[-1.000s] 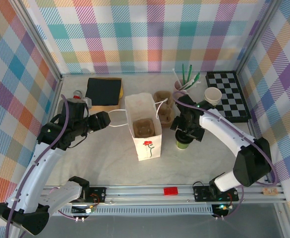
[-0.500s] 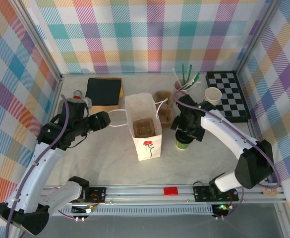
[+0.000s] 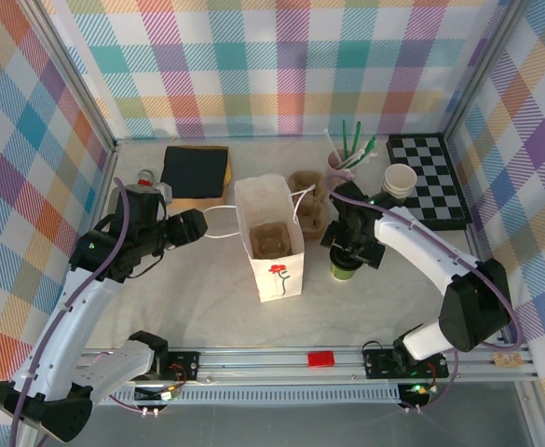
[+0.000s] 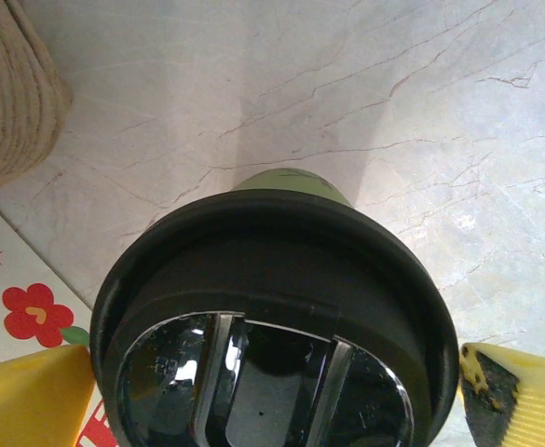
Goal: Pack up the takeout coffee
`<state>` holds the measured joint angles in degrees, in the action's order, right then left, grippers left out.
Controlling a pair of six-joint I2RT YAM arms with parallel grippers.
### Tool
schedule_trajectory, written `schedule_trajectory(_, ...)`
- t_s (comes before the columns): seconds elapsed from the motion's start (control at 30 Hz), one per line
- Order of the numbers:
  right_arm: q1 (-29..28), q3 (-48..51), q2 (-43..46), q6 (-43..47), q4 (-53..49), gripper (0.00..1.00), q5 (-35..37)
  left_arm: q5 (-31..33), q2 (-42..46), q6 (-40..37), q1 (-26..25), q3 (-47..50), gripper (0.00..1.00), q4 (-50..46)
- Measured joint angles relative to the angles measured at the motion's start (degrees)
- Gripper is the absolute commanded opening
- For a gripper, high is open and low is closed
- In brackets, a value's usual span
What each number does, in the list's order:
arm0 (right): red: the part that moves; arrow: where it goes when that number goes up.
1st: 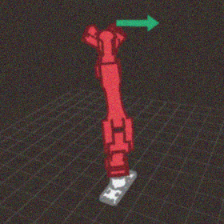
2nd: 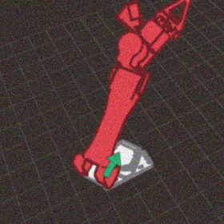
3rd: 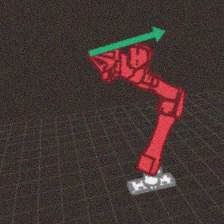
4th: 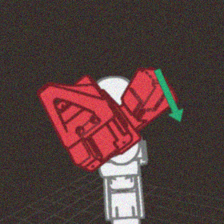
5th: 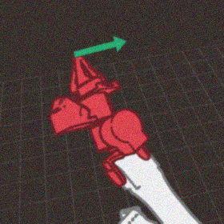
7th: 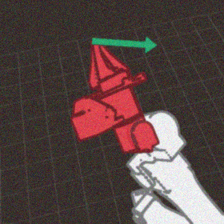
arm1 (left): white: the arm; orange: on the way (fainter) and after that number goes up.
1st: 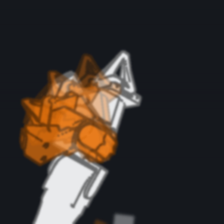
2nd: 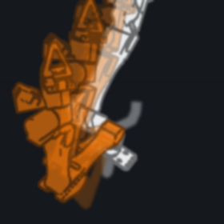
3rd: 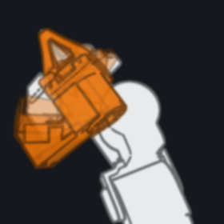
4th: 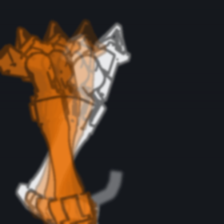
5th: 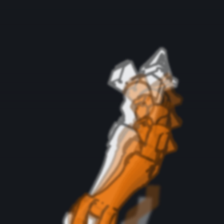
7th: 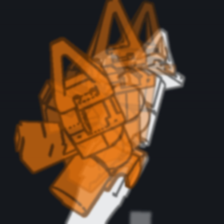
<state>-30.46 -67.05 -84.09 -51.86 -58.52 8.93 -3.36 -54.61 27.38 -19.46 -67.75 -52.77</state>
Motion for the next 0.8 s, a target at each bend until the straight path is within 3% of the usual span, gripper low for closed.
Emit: schedule_trajectory(0.8, 0.0, 2.8, -2.6, 0.0, 3.6, 0.99, 0.0, 0.0, 0.0, 0.0, 0.0, 0.0, 0.73, 0.0)
